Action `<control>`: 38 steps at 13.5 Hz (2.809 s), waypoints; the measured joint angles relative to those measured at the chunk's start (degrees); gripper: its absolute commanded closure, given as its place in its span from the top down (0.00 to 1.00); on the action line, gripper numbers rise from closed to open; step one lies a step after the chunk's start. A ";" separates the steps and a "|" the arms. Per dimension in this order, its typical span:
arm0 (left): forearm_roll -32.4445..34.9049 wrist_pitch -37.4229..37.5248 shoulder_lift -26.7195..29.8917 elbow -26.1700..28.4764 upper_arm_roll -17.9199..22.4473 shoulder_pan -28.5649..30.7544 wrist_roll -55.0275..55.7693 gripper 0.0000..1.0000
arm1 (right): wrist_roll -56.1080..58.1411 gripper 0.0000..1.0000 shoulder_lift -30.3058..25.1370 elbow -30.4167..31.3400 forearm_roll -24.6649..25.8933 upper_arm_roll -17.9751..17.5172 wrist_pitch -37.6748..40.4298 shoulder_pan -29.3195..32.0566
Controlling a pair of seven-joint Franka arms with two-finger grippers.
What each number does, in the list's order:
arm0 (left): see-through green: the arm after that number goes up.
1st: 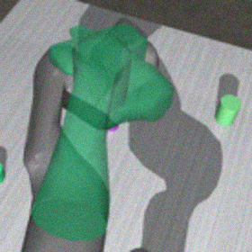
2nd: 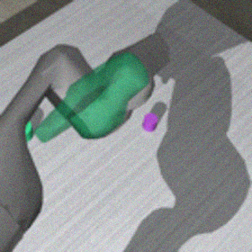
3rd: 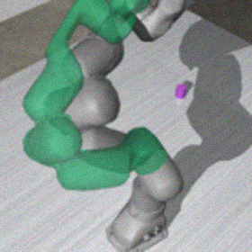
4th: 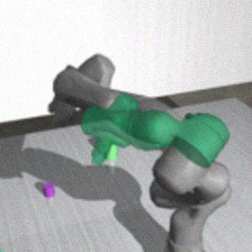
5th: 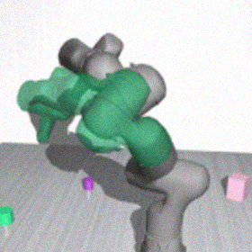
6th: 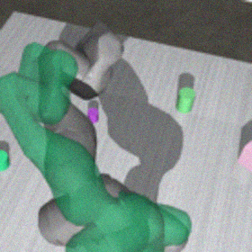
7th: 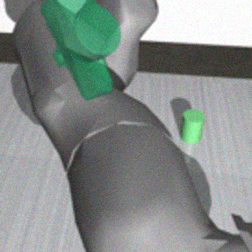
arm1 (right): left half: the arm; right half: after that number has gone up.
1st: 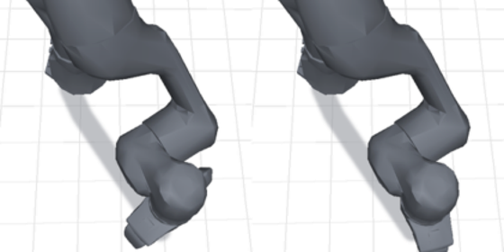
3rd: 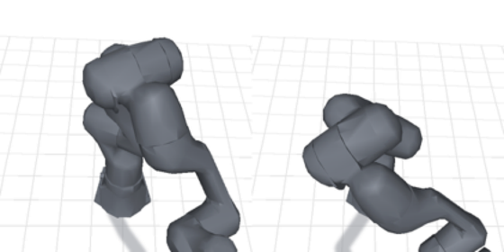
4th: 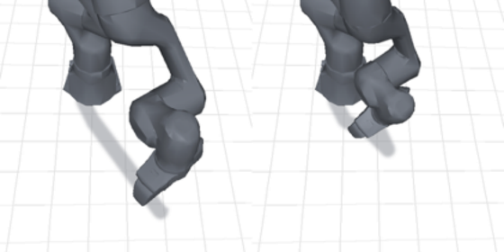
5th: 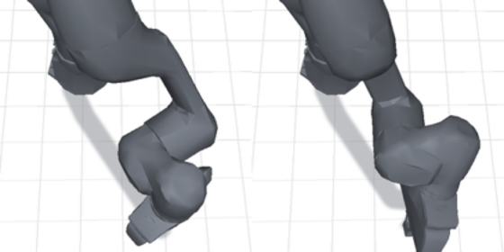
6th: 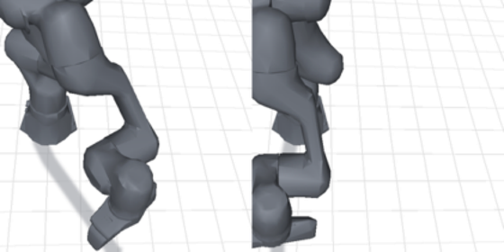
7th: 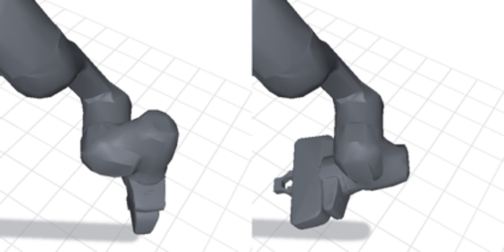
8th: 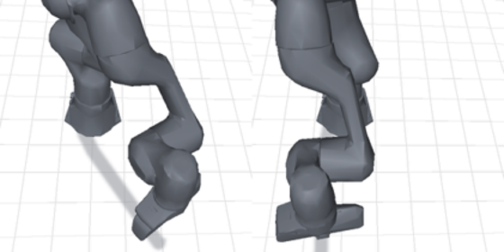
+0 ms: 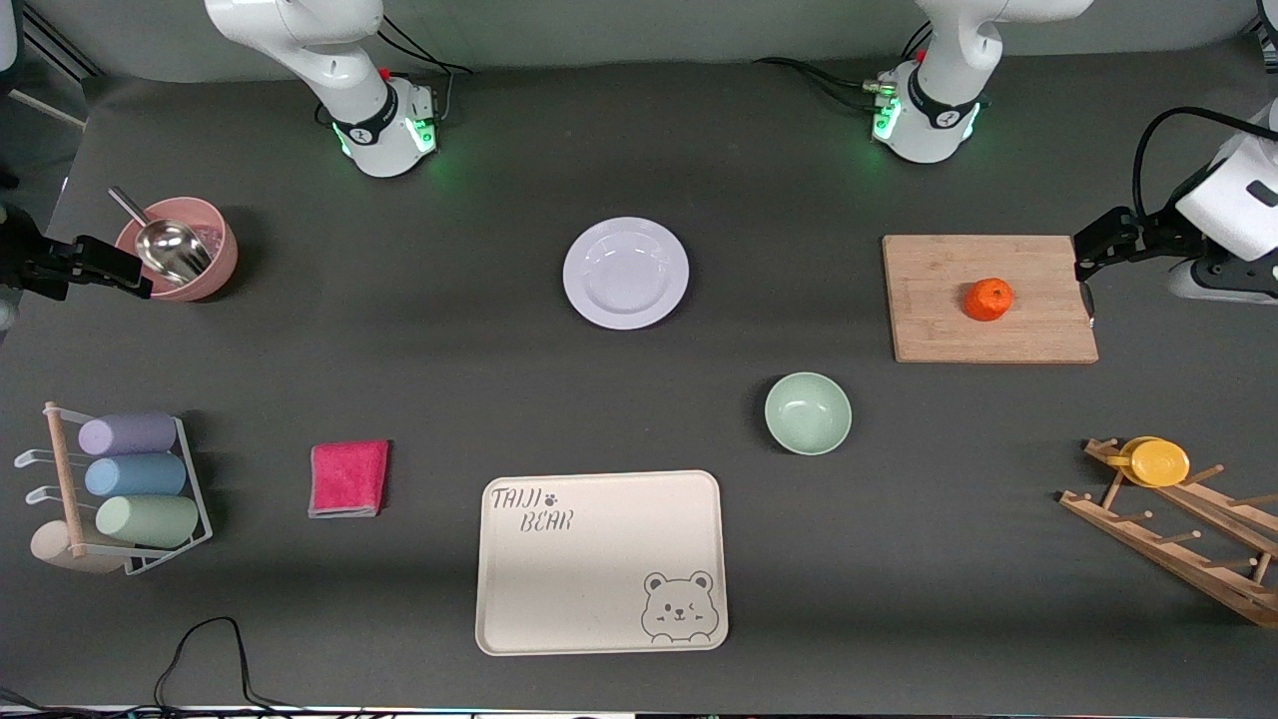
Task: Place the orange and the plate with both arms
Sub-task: 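Lower the left gripper onto the orange on the cutting board and grasp it, then carry the orange with the left gripper over the white plate while the right gripper advances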
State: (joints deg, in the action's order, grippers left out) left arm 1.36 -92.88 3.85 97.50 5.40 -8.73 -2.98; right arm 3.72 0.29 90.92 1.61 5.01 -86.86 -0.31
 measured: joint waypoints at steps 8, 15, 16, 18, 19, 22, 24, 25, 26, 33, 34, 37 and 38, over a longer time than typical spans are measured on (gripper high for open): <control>0.06 3.13 -0.61 0.27 0.12 0.08 -0.08 1.00 | -0.01 1.00 0.01 0.37 0.00 0.00 0.00 0.00; 0.71 -18.83 1.45 26.28 0.56 1.93 -0.04 1.00 | -1.02 1.00 -3.55 4.45 -1.53 -0.06 -0.35 -0.03; 0.81 -23.24 2.56 31.13 0.59 3.08 -0.09 1.00 | -1.62 1.00 -5.45 6.67 -1.65 -0.16 -1.09 -0.07; 0.97 -29.38 4.20 38.23 0.64 4.75 -0.30 1.00 | -2.50 1.00 -9.73 12.07 -1.81 -0.25 -3.60 -0.73; 1.24 -31.45 4.77 40.76 0.65 5.09 -0.32 1.00 | -3.43 1.00 -11.85 14.92 -1.85 -0.28 -5.01 -1.38; 1.59 -40.91 6.11 48.96 0.63 5.55 -0.32 1.00 | -8.54 1.00 -16.82 21.96 -1.90 -0.41 -7.73 -4.72; 1.65 -53.04 6.40 57.29 0.63 6.66 -0.32 1.00 | -10.48 1.00 -18.01 23.33 -1.90 -0.55 -8.01 -6.38; 1.67 -59.30 6.20 61.46 0.64 7.22 -0.32 1.00 | -10.65 1.00 -18.17 23.53 -1.90 -0.55 -8.14 -6.73; 1.69 -64.54 5.50 64.70 0.64 7.61 -0.43 1.00 | -10.75 1.00 -18.19 23.68 -1.90 -0.59 -8.32 -6.83; 1.84 -74.63 -3.00 65.46 0.62 10.87 -2.92 0.95 | -10.72 1.00 -18.29 27.92 -7.03 -1.79 -8.34 -6.90; 1.84 -74.78 -3.56 65.45 0.62 11.13 -2.92 0.88 | -8.95 1.00 -18.53 29.41 -8.02 -1.82 -8.53 -6.92; 1.84 -74.79 -3.99 65.43 0.62 11.64 -2.93 0.25 | -3.41 1.00 -19.82 34.61 -14.04 -1.31 -9.29 -6.92; 1.84 -74.79 -3.99 65.41 0.60 11.67 -2.96 0.00 | -1.39 1.00 -20.10 36.60 -16.65 -0.69 -9.87 -6.91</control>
State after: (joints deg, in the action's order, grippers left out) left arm 3.21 -167.67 -0.14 162.91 6.00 2.93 -5.95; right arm 2.33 -19.81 127.52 -15.04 4.32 -96.73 -7.21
